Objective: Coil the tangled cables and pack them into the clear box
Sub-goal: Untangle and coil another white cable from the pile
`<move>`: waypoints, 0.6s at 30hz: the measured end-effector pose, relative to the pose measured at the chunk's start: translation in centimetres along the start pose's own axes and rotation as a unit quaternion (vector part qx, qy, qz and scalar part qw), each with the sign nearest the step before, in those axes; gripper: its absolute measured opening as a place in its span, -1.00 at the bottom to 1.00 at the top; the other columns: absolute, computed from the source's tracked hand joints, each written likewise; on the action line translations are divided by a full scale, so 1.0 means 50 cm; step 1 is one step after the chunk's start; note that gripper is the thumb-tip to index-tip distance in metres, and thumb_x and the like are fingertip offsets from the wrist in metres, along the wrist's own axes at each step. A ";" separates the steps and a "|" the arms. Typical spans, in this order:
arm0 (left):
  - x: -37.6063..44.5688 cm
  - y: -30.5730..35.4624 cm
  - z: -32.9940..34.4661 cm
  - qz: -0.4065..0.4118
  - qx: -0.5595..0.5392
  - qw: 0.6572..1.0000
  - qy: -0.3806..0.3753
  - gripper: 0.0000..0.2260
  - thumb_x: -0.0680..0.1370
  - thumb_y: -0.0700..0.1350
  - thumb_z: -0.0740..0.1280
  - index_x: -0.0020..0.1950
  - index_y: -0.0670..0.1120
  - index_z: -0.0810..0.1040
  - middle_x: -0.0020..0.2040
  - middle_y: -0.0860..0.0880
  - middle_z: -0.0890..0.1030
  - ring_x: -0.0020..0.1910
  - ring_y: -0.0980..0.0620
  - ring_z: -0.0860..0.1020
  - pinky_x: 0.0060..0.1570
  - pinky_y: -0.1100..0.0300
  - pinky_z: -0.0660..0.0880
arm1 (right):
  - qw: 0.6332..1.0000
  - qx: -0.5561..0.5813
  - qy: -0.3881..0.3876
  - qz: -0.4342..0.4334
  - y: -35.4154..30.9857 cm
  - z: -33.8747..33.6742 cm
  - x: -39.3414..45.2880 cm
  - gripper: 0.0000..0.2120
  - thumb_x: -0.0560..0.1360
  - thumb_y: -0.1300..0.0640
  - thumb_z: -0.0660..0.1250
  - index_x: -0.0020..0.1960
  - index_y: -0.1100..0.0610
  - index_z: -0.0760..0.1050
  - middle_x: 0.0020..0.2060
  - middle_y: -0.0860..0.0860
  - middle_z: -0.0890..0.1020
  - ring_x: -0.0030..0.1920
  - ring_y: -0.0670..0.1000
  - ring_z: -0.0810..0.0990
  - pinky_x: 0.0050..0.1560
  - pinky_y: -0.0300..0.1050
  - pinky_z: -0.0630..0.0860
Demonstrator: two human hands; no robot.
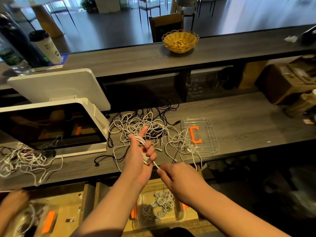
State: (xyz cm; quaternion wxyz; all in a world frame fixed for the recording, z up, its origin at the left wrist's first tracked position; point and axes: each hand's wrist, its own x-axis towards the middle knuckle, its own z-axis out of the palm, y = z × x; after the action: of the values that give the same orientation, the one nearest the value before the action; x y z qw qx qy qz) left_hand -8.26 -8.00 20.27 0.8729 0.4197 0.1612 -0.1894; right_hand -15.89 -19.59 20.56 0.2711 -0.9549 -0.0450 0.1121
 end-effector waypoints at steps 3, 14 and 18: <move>0.010 -0.009 -0.007 0.006 0.005 1.000 -0.003 -0.52 0.66 0.23 0.00 0.33 -0.01 0.52 -0.39 0.05 0.28 -0.47 0.16 0.19 -0.51 0.29 0.14 | 1.000 -0.009 -0.008 -0.016 -0.006 0.003 -0.005 -0.70 0.66 -0.10 0.08 -0.04 0.03 0.48 -0.14 0.10 0.64 -0.08 0.18 0.59 -0.21 -0.07 0.31; 0.006 -0.018 -0.011 0.052 0.368 0.924 -0.087 -0.52 0.58 0.32 0.04 0.17 0.14 0.66 -0.39 0.04 0.26 -0.44 0.10 0.19 -0.44 0.23 0.13 | 0.997 -0.012 0.006 -0.070 -0.031 -0.043 0.000 -0.78 0.57 -0.03 0.19 -0.03 0.05 0.56 -0.23 0.04 0.63 -0.17 0.11 0.58 -0.13 -0.01 0.51; 0.000 -0.017 -0.023 -0.025 0.416 0.902 -0.117 -0.47 0.60 0.33 0.08 0.12 0.01 0.69 -0.39 -0.08 0.50 -0.39 -0.02 0.46 -0.34 0.25 0.37 | 0.994 0.011 -0.015 -0.111 -0.018 -0.063 0.019 -0.84 0.62 -0.01 0.24 -0.01 0.06 0.50 -0.08 0.01 0.61 -0.07 0.04 0.57 -0.06 -0.03 0.49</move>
State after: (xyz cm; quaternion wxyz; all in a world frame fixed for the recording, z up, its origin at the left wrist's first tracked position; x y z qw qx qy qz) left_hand -8.80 -7.59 18.99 0.6266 0.7152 -0.0247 -0.3086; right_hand -14.22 -20.28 23.47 0.2913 -0.9394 -0.1535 0.0957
